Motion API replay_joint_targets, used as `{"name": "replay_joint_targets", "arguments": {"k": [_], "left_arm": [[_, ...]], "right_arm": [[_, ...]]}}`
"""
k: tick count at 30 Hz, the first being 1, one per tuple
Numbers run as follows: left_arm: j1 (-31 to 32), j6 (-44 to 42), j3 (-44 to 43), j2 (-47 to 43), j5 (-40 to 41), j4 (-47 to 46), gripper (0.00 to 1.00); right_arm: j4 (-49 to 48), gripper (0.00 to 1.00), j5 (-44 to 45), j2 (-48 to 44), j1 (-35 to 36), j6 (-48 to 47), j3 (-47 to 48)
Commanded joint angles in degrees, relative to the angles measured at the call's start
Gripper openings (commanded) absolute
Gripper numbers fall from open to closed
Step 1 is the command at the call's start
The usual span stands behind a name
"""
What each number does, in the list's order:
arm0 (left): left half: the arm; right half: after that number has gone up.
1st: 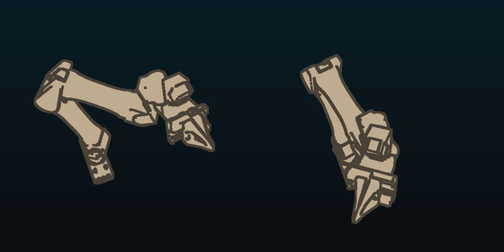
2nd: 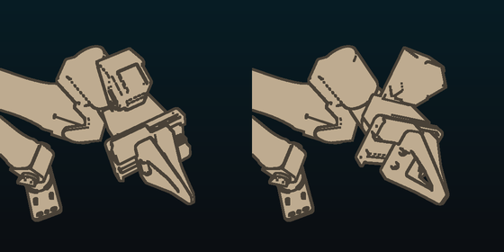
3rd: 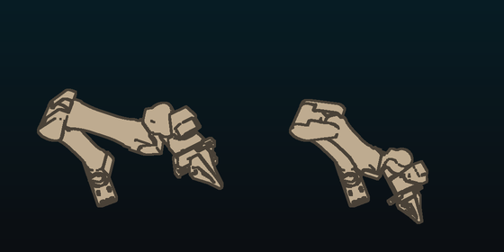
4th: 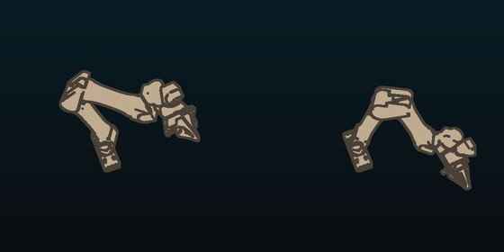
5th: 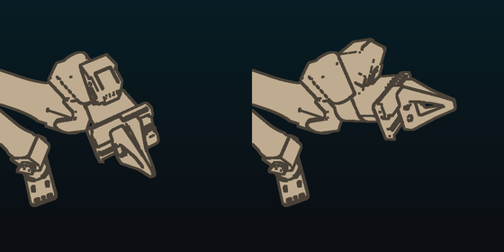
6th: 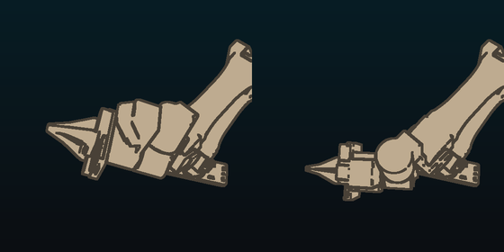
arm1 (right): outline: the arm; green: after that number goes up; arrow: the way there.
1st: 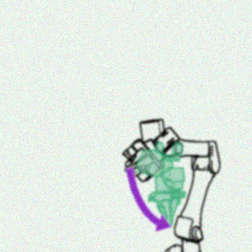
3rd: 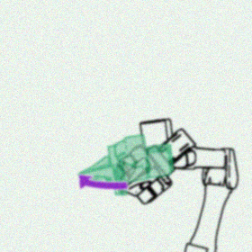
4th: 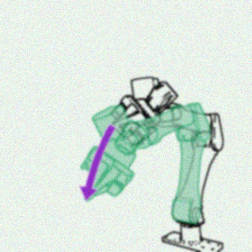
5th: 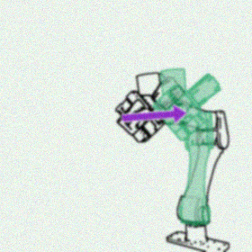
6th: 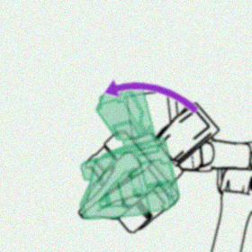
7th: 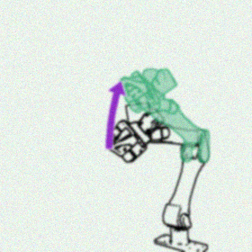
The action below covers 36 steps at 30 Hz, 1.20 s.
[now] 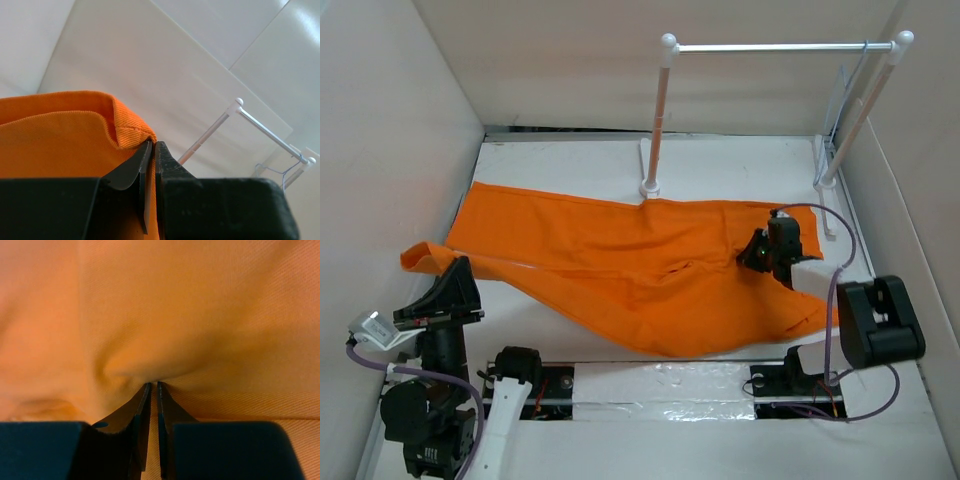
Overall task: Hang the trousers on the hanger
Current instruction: Fold the trousers at the center of the board.
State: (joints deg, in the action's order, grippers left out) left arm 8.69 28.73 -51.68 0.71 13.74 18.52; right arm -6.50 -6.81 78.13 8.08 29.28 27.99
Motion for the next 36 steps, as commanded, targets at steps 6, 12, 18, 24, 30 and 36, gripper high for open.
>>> {"name": "replay_joint_targets", "arguments": {"k": [6,12,18,24,30,36], "left_arm": [[1.68,-1.57,-1.32,-3.35,0.59,-0.77,0.0],[1.68,0.54,2.28,-4.05,-2.66,-2.26,0.0],[2.29,0.36,5.88,-5.28,-1.88,-4.19,0.0],[5.01,0.27,8.44,-8.09,0.15,-5.43,0.0],[7.75,0.1,9.4,-9.67,1.38,-6.22,0.0],[8.8,-0.25,9.49,-11.43,3.31,-5.25,0.0]], "right_arm": [[-13.61,0.06,-5.85,19.25,4.05,2.89,12.88],[-9.08,0.08,-1.9,16.9,5.28,-3.6,20.26],[-0.46,0.49,8.46,-3.71,4.5,-6.52,10.53],[6.3,0.5,8.75,-22.82,-15.04,-0.36,-7.32],[14.92,0.53,2.94,-33.91,-29.33,-6.16,-10.23],[11.62,0.69,-0.22,-28.49,-34.53,-5.55,-10.76]]}}
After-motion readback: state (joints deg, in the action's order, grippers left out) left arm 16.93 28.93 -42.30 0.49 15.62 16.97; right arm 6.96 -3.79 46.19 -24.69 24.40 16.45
